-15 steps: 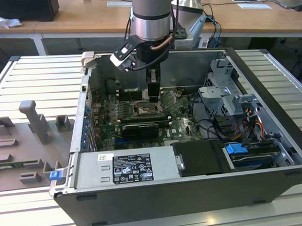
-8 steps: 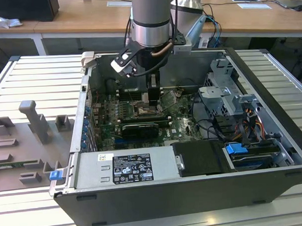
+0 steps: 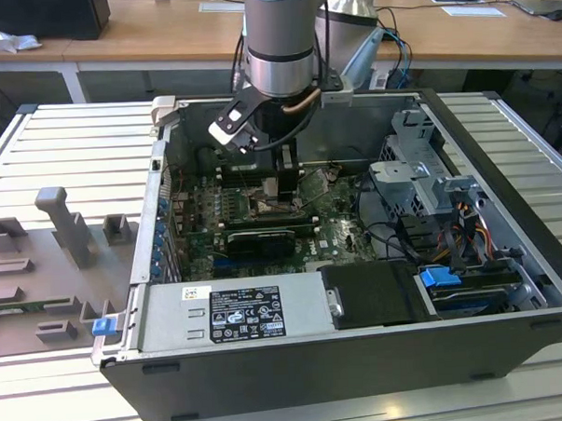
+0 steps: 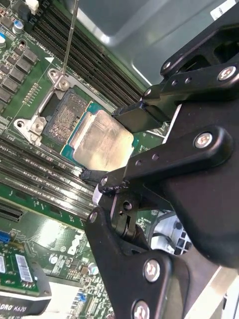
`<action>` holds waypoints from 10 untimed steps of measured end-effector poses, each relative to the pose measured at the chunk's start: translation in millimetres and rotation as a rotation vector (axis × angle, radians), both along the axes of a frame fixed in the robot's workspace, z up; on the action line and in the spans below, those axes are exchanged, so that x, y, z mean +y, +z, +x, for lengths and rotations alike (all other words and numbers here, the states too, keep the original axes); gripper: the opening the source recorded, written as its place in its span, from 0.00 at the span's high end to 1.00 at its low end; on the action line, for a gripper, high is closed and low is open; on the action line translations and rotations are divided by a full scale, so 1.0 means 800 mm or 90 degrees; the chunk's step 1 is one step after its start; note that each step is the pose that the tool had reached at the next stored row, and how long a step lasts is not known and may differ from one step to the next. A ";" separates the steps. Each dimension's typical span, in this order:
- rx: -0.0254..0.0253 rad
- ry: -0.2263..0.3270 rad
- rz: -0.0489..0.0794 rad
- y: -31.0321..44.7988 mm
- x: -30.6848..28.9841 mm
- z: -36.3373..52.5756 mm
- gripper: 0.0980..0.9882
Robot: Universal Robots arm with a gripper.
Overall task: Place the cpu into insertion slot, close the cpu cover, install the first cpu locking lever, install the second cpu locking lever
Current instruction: 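Place the cpu into insertion slot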
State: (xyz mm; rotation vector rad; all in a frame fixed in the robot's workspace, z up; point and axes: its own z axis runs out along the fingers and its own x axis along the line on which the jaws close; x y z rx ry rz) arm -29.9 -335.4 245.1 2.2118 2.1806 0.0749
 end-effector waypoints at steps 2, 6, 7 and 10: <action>0.0000 0.002 0.000 -0.0018 0.0029 0.000 0.50; 0.0000 0.013 0.000 -0.0095 0.0052 0.000 0.50; 0.0000 0.014 0.000 -0.0106 0.0058 0.000 0.50; 0.0000 0.021 0.000 -0.0153 0.0079 -0.002 0.50</action>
